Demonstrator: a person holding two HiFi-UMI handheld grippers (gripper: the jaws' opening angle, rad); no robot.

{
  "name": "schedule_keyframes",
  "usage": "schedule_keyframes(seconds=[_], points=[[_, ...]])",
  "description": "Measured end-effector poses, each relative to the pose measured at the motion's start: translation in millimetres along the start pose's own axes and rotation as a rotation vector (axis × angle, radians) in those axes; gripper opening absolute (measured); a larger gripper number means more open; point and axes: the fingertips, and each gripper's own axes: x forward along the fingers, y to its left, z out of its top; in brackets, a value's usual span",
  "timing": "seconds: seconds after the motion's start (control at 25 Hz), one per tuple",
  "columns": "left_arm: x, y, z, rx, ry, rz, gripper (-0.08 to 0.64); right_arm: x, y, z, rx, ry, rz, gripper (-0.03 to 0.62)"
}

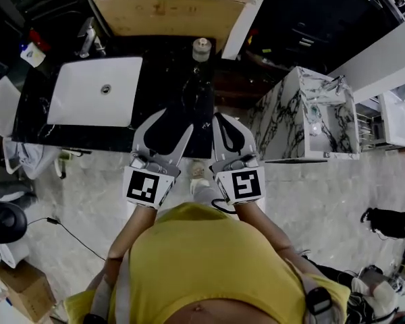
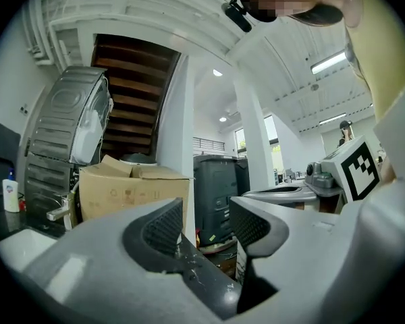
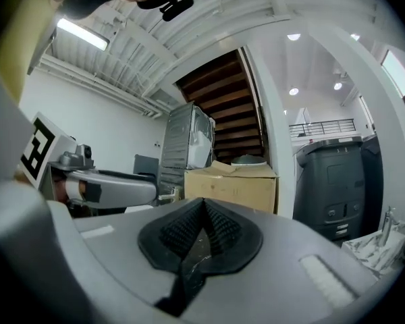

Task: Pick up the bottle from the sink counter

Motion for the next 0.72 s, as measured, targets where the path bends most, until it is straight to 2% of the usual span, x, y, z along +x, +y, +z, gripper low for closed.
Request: schedule_keyframes(seconds=[0.4,0.72], points=[[72.2,40.7,-11.2,-0.022,-0.036,0.055,0.219,63.4,-47.6,-23.1,-0.01,0.031,0.044,0.0],[106.9,59.8,-10.7,-0.006,-0.044,0.051,0.219,89.7,-65.3,-31.0,-0.02,0.029,0.022,0.001]])
